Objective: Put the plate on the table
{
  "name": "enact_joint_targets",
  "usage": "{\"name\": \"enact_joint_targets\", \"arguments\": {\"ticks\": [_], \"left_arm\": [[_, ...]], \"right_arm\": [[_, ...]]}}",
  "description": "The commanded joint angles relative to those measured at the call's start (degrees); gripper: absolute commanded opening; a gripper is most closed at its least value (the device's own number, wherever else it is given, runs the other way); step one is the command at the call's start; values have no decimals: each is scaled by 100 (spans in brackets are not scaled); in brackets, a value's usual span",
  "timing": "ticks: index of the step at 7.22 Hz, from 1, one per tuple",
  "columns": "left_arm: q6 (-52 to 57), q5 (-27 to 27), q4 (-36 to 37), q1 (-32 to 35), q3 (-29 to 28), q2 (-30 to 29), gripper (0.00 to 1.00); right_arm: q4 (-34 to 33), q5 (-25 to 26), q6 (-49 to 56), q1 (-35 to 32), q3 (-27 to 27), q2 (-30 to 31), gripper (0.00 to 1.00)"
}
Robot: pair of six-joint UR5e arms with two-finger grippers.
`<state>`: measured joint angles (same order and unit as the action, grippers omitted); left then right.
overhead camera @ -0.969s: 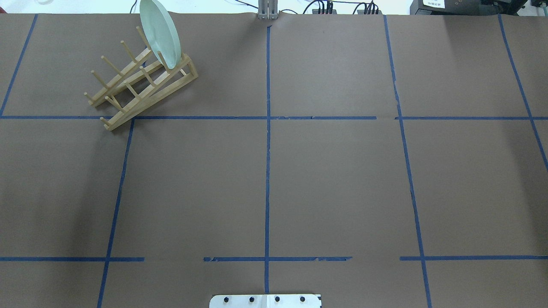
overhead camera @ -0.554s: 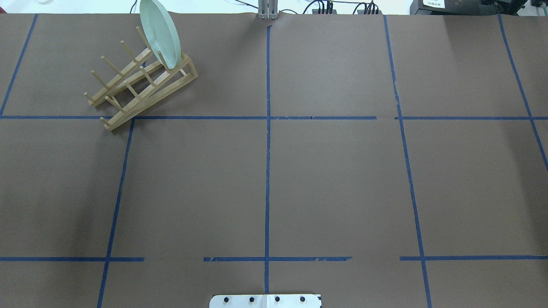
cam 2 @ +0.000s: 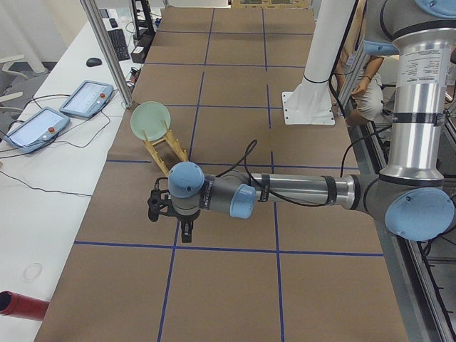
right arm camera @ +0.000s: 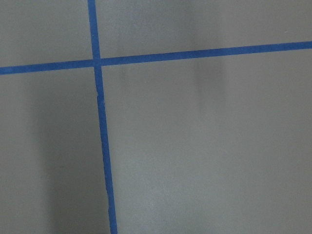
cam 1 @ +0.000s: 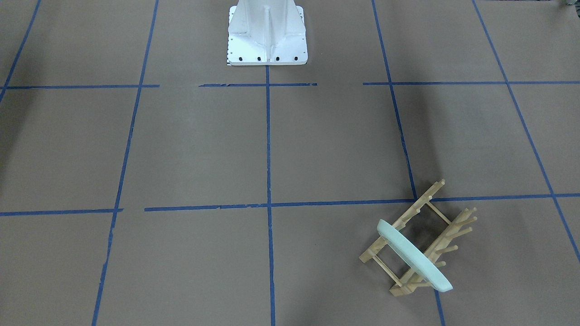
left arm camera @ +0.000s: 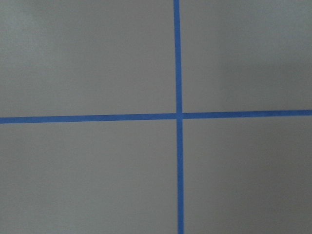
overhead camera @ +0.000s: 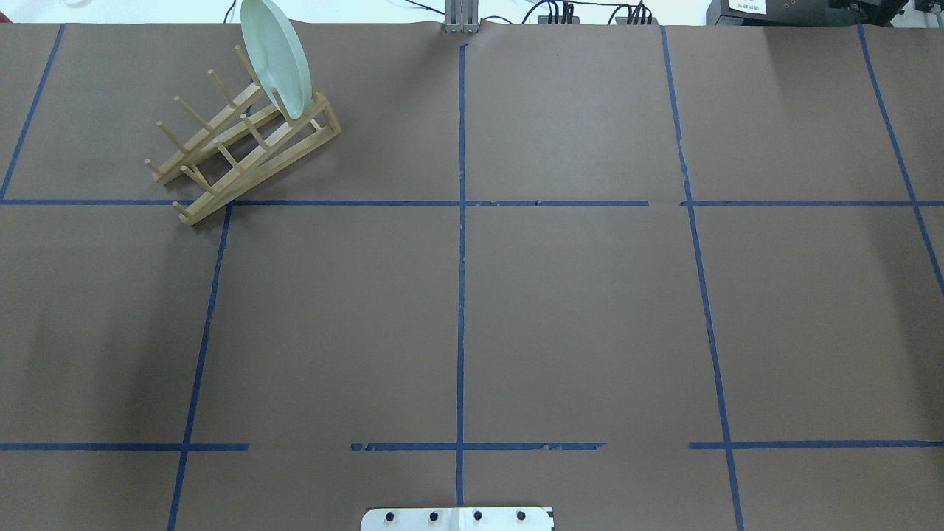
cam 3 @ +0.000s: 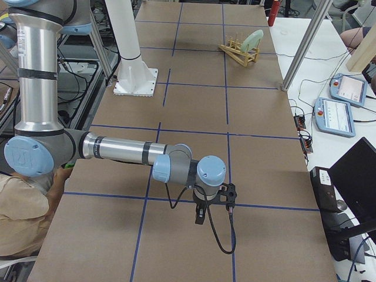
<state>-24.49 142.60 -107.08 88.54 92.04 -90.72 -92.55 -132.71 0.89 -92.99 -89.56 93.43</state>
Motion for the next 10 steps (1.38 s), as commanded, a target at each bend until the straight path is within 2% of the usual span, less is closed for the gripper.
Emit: {"name": "enact_joint_targets", "arguments": {"ticks": [1,2,3,4,5,6,7,10], "left_arm": [[-3469,198,-1705,-1008,-220,-897,100],[-4754,-20,-1850,-1624,-579,-1843,100],[-5942,-710,-1895,-2152,-774,-2601,100],[-6832,-1378,-2426,-2192,-802,-2826,100],[-7877,-1837,-3536,-2218,-985,-2845,100],[-8574,-3068,-4374,-2515,-1474,-3141,100],[-8573,-3420,-4382,-2805,-1783,-3353,100],[-8406,-3511,-4383,-3009,-2155,-3584,97]], "right_arm": [[0,0,-1,0,0,0,100],[0,0,-1,0,0,0,100],[0,0,-1,0,0,0,100],[0,0,-1,0,0,0,100],[0,0,-1,0,0,0,100],[0,0,-1,0,0,0,100],[0,0,-1,0,-9,0,100],[0,0,-1,0,-9,0,100]]}}
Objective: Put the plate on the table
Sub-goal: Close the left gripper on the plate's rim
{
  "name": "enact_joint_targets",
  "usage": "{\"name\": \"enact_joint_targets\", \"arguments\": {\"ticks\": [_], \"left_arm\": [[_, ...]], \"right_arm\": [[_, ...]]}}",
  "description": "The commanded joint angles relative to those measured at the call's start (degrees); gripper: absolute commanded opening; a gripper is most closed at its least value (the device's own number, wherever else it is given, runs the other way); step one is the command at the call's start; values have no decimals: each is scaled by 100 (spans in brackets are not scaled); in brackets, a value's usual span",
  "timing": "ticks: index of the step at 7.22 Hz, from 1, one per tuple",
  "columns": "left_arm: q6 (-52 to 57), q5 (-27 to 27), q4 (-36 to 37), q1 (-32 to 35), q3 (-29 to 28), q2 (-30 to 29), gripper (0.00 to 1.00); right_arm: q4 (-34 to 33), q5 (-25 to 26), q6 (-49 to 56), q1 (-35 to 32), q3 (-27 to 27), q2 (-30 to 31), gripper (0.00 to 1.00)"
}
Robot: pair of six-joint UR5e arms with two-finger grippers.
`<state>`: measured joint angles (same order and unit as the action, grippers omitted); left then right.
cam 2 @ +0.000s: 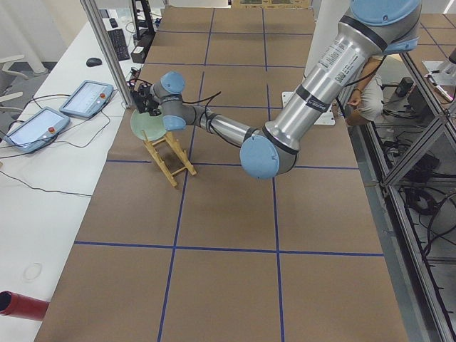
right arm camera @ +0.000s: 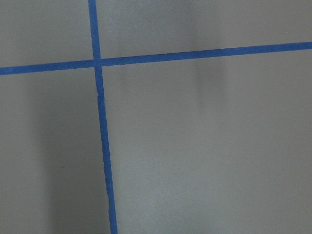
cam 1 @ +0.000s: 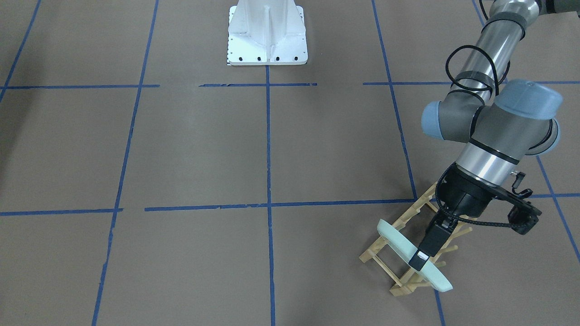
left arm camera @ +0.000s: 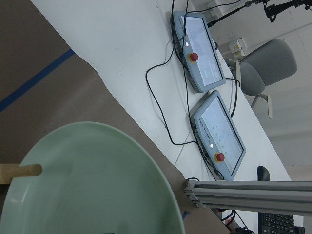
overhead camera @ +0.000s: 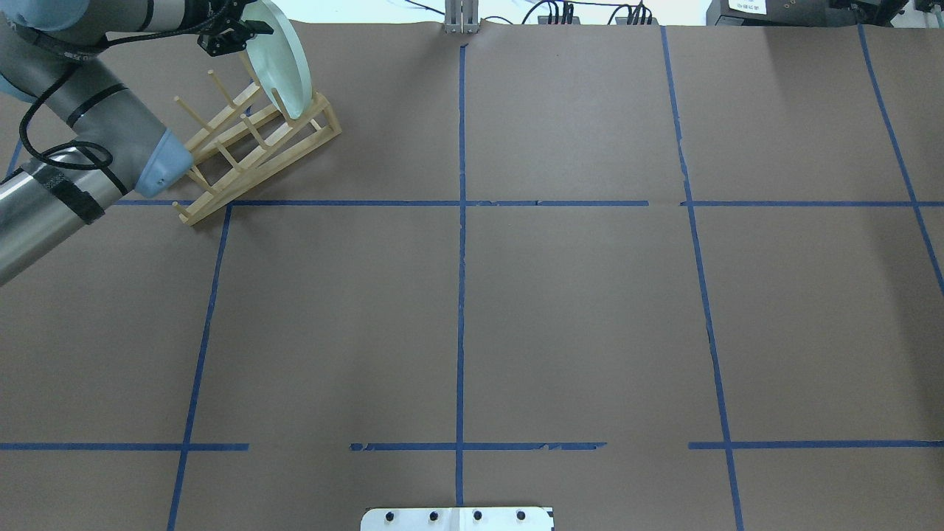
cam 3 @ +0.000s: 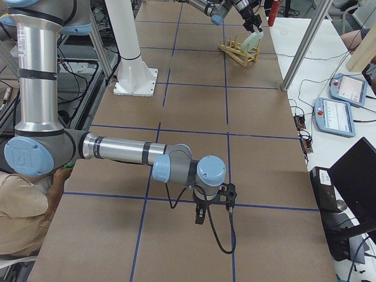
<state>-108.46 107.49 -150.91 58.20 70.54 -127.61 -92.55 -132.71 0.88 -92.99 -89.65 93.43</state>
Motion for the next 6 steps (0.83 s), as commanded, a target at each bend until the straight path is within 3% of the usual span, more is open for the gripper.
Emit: {"name": "enact_joint_targets", "arguments": {"ticks": [1,2,3,6], "left_arm": [[53,0,0,-2,38,-18,0],[80,104,113,42,352,52,0],[80,366,715,121,990,174,0],[62,422,2348,209,2898,474,0]], "right_arm": [[0,0,0,0,0,0,100],[0,0,0,0,0,0,100],[0,0,0,0,9,0,100],[0,0,0,0,9,0,100]]}}
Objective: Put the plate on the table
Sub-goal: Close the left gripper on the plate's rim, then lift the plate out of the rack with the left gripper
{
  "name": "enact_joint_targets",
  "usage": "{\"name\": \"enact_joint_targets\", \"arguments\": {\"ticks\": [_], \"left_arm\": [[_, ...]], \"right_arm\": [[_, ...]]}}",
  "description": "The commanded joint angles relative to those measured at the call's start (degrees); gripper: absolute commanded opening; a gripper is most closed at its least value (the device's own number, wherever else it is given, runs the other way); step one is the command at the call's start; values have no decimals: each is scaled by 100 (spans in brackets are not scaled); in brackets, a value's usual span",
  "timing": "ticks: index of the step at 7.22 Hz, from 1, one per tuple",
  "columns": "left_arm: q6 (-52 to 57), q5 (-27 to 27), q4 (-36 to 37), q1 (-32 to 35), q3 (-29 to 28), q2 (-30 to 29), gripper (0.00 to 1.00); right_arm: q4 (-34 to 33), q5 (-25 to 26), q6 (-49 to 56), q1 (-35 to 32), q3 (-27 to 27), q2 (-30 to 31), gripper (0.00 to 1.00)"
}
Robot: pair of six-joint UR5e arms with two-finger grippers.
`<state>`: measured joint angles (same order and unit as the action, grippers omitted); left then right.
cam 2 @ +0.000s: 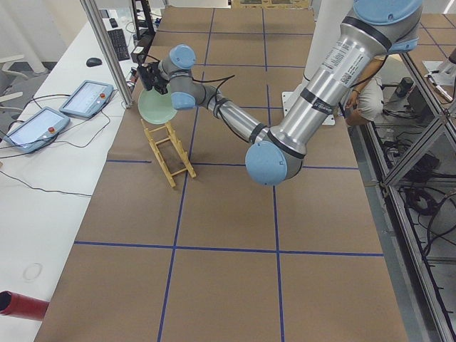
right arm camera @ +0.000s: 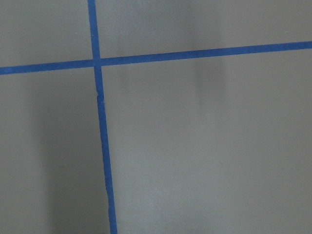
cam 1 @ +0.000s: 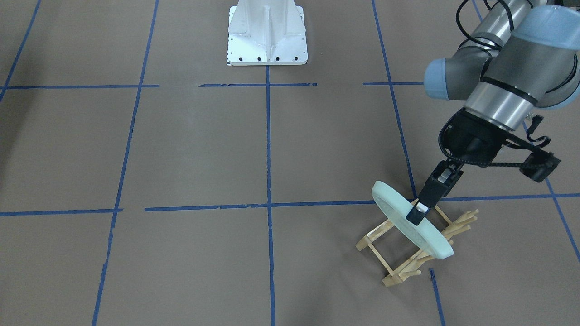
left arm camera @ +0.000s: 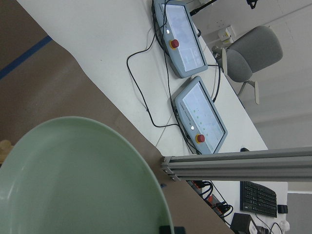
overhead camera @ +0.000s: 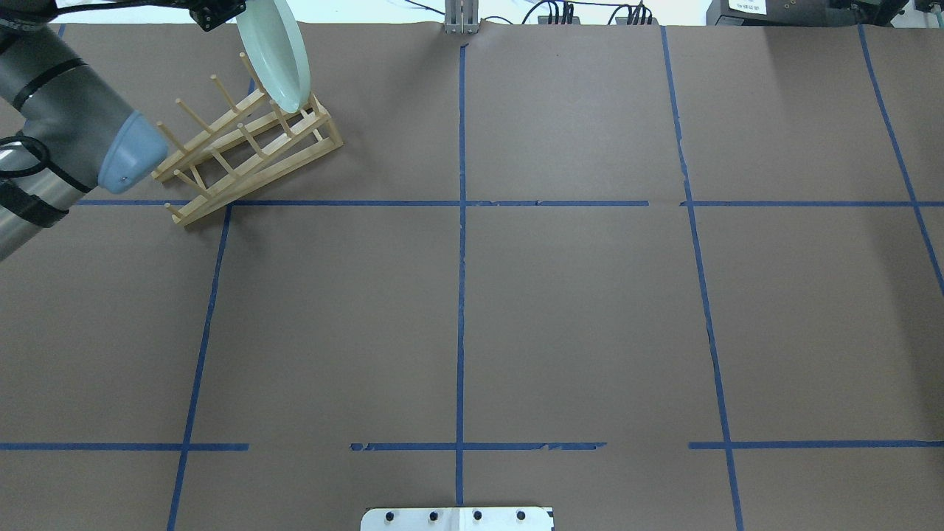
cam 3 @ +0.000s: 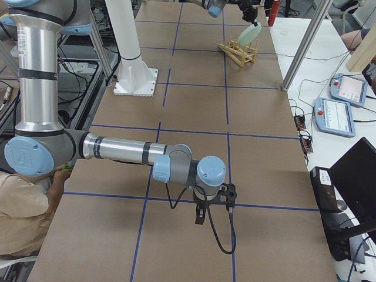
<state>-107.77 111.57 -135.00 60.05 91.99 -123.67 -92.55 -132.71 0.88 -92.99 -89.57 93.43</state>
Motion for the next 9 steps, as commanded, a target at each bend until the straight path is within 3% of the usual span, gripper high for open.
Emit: {"name": "enact_joint_targets", "arguments": {"ticks": [1,3,5,7,8,9], "left_arm": [[-60,14,1243,7,1046,11,0],[-558,-47,1974,-315,1268,-130,0],[-596,-844,3159,-1472,1243,-402,0],[-143,-900,4537,-2064,1058,-570,0],[313,-892,5379,-2380,806,-796,0],[822,-883,6084,-2653,98,-1260,0]], "right_arm": [[0,0,0,0,-8,0,100],[0,0,0,0,-8,0,100],[0,0,0,0,-8,0,100],[0,0,0,0,-8,0,100],[0,0,0,0,-8,0,100],[0,0,0,0,-8,0,100]]}}
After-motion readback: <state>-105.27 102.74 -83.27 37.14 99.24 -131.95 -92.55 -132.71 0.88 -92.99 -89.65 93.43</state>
